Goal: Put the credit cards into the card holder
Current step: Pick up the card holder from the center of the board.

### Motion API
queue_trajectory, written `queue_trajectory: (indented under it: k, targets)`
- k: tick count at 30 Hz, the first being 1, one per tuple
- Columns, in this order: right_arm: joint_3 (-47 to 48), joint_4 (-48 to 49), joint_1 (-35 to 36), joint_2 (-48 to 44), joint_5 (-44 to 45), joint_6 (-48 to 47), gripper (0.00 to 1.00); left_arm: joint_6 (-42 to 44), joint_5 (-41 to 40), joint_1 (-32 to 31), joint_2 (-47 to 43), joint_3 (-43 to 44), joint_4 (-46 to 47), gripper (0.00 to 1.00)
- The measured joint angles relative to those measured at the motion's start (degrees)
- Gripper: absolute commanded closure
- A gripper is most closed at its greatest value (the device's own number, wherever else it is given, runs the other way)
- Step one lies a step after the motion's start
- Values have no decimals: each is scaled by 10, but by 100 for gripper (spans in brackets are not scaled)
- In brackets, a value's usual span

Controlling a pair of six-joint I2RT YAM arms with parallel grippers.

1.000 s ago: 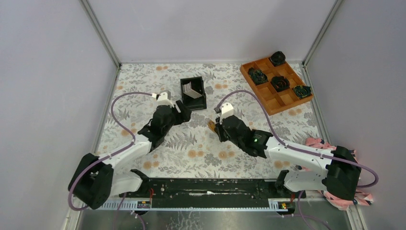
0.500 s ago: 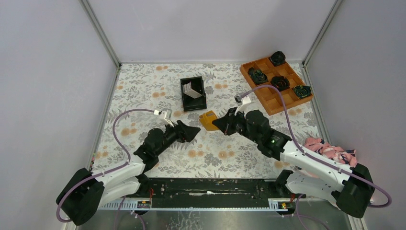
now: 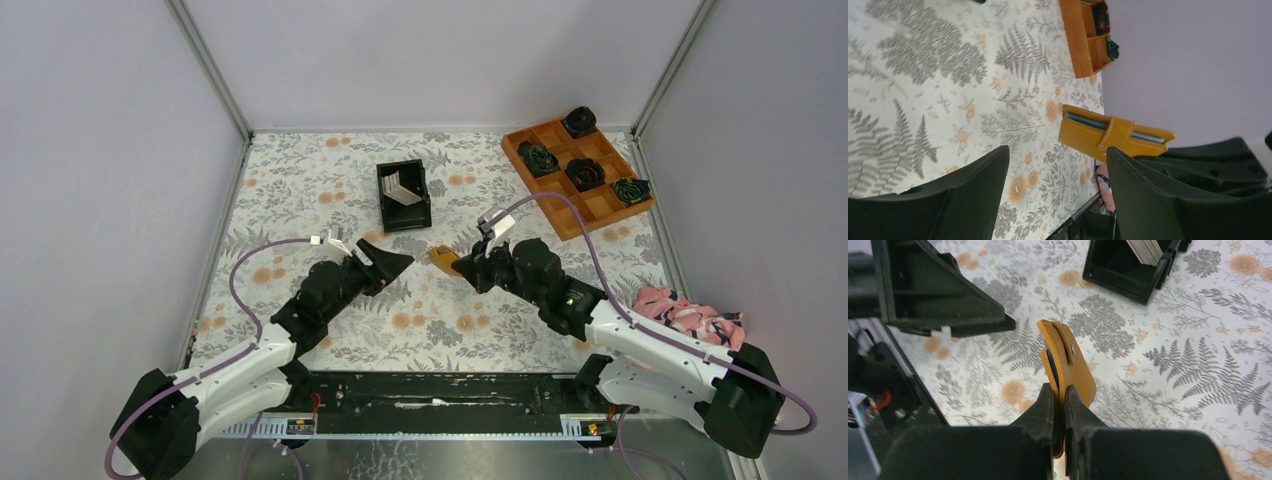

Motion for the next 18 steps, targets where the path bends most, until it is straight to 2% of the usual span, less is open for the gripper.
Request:
queue_trajectory:
  k: [4, 6, 12, 18]
  targets:
    - [-22, 0, 2, -8, 1, -59, 100, -58, -19, -1, -1, 1, -45, 16]
    - [-30, 0, 5, -14, 1, -87, 100, -79, -23, -1, 2, 7, -60, 1]
    - [-36, 8, 42, -31, 8, -148, 100, -130, 9, 3, 67, 56, -49, 0]
    - [-36, 10, 92, -22, 31, -198, 100, -183, 95, 28, 153, 56, 20, 0]
